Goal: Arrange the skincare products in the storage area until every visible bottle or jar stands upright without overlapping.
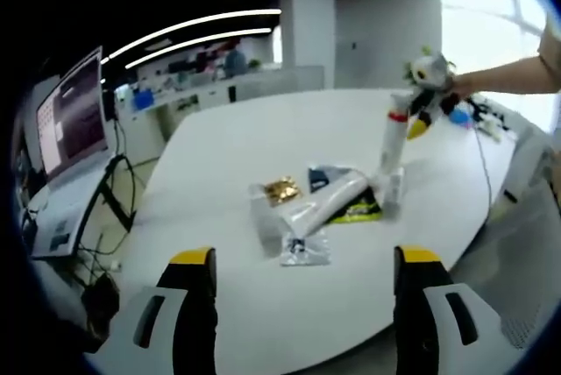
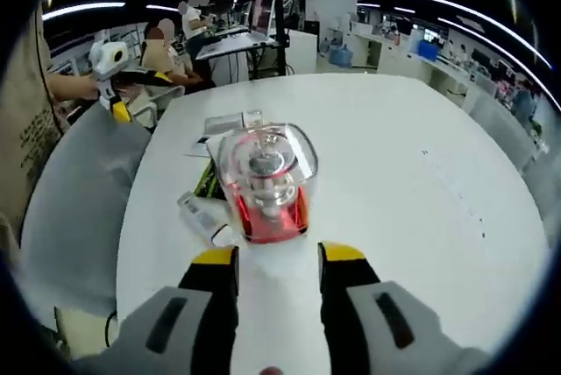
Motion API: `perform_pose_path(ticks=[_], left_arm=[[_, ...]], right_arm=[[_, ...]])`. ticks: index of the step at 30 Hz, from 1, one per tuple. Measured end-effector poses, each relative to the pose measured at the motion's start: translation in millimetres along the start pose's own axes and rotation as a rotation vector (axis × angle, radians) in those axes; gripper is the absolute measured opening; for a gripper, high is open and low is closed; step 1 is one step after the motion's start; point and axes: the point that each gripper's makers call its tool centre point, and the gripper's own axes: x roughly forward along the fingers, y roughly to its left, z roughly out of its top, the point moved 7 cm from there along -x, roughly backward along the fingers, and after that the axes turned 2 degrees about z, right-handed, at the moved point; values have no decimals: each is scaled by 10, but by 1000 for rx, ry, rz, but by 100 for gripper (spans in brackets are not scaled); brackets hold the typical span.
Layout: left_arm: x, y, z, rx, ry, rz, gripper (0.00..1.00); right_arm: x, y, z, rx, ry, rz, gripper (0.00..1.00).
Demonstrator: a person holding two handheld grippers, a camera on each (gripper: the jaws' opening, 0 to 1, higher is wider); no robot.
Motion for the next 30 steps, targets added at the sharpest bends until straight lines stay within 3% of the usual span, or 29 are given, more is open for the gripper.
perform_pose_path(ticks=[7, 11, 17, 21, 30], left_arm=[[-20, -32, 25, 9, -26, -26, 81], [-28, -60, 35, 18, -39, -48, 82], [-40, -97, 37, 26, -50, -84, 82], [-45, -121, 35, 21, -57, -110, 82], [-68, -162, 33, 30, -70, -148, 82]], right_arm=[[-137, 263, -158, 152, -25, -82, 57], [-206, 470, -209, 235, -99, -143, 65], [-297, 797, -296, 265, -129, -214, 75], [-299, 992, -308, 333, -198, -261, 79], [-192, 1526, -377, 456, -278, -319, 90]])
